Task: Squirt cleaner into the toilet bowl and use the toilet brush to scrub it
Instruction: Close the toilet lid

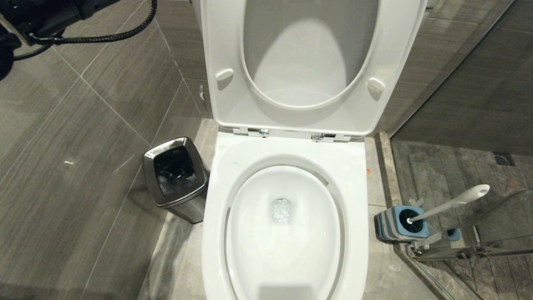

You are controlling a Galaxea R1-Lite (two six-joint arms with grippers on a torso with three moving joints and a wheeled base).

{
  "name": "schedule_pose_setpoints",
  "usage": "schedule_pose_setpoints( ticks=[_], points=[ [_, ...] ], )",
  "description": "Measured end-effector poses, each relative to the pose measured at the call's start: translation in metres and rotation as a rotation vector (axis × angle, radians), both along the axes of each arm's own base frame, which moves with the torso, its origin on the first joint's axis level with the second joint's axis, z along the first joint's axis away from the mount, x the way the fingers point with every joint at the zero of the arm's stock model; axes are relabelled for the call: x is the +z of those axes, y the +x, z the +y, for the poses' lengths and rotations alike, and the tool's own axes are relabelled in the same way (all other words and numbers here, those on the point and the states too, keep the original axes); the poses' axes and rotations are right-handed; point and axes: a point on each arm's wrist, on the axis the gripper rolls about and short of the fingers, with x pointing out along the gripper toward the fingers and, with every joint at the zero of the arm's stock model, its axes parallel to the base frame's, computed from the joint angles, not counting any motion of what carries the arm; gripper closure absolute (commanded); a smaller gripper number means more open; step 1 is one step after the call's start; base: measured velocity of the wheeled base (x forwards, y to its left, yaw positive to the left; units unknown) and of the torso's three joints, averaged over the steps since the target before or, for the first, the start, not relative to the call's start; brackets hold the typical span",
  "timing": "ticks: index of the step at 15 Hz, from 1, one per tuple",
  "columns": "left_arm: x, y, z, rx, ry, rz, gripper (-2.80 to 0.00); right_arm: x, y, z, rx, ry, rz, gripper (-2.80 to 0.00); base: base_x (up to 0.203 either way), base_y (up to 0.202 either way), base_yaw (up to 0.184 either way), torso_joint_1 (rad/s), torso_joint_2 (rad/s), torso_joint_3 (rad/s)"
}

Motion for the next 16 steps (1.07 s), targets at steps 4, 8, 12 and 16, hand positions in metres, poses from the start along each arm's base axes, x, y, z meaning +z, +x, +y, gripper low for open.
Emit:
schedule_pose_setpoints(
  ticks=[4,8,12,16],
  points=[
    [-0.010,0.022,0.001,0.023,-0.013,-0.031,0.00,0.000,0.000,0.000,0.000,0.000,0.000,0.00,0.000,0.000,0.000,0.000,0.00,0.000],
    [-0.020,0.038,0.001,0.031,-0.009,-0.026,0.00,0.000,0.000,0.000,0.000,0.000,0.000,0.00,0.000,0.000,0.000,0.000,0.00,0.000],
    [-0.030,0.054,-0.003,0.025,-0.010,-0.041,0.00,0.000,0.000,0.000,0.000,0.000,0.000,0.00,0.000,0.000,0.000,0.000,0.00,0.000],
    [-0.037,0.062,-0.008,-0.010,0.010,-0.030,0.00,0.000,0.000,0.000,0.000,0.000,0.000,0.00,0.000,0.000,0.000,0.000,0.00,0.000]
  ],
)
